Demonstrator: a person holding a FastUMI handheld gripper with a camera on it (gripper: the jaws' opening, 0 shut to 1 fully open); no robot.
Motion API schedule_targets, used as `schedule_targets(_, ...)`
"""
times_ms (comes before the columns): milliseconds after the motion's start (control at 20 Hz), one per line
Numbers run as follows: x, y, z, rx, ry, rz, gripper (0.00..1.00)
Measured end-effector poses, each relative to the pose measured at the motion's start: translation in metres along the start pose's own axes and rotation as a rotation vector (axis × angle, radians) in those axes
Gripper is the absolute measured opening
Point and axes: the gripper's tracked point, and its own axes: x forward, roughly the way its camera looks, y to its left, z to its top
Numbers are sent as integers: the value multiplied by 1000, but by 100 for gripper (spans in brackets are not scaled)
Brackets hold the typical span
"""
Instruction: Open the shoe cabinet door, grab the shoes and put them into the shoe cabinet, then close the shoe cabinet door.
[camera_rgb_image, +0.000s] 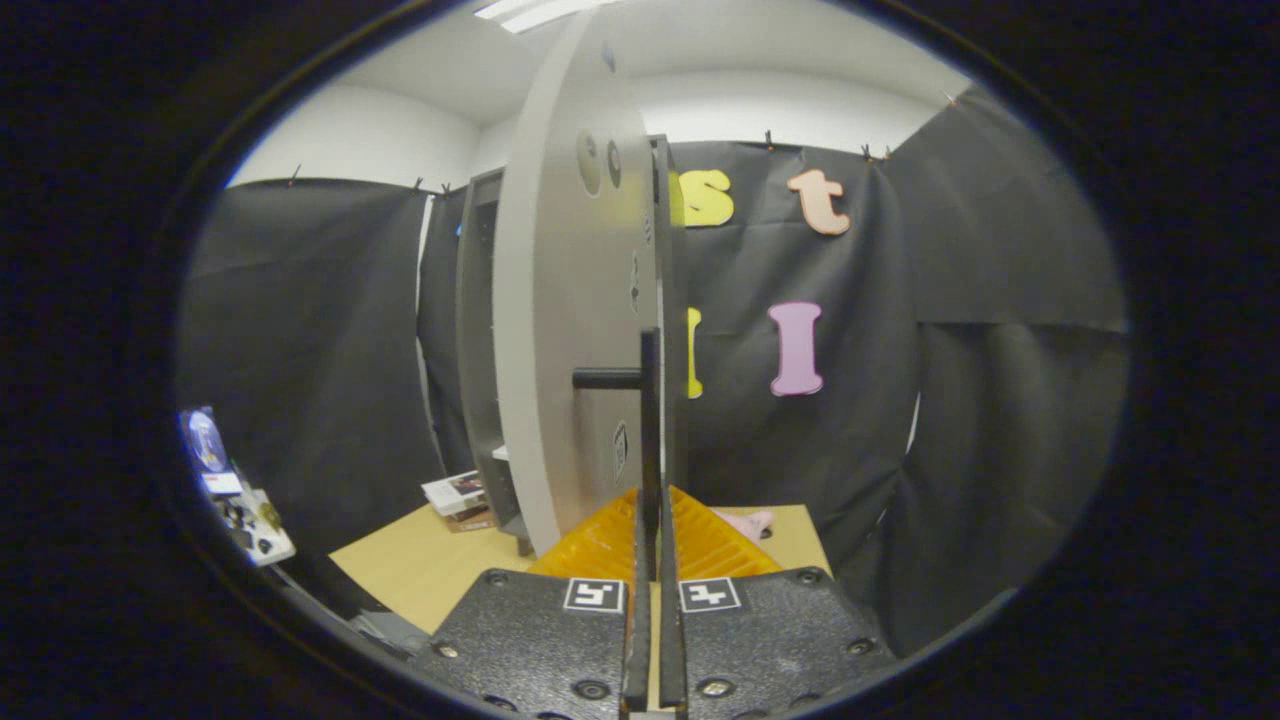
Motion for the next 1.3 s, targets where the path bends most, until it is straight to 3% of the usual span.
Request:
schedule_targets(50,1,1,0,23,-2,13,8)
schedule_targets(350,-31,-12,-2,-55,-78,-109,7)
schedule_targets(450,-51,-14,-1,-81,-122,-189,52)
schedule_targets(550,-60,-4,-9,-99,-142,-195,97)
schedule_targets(750,-82,23,-37,-133,-132,-167,99)
schedule_targets(950,-92,27,-81,-64,-79,-301,100)
schedule_targets(1300,-73,65,-142,-71,-85,-300,100)
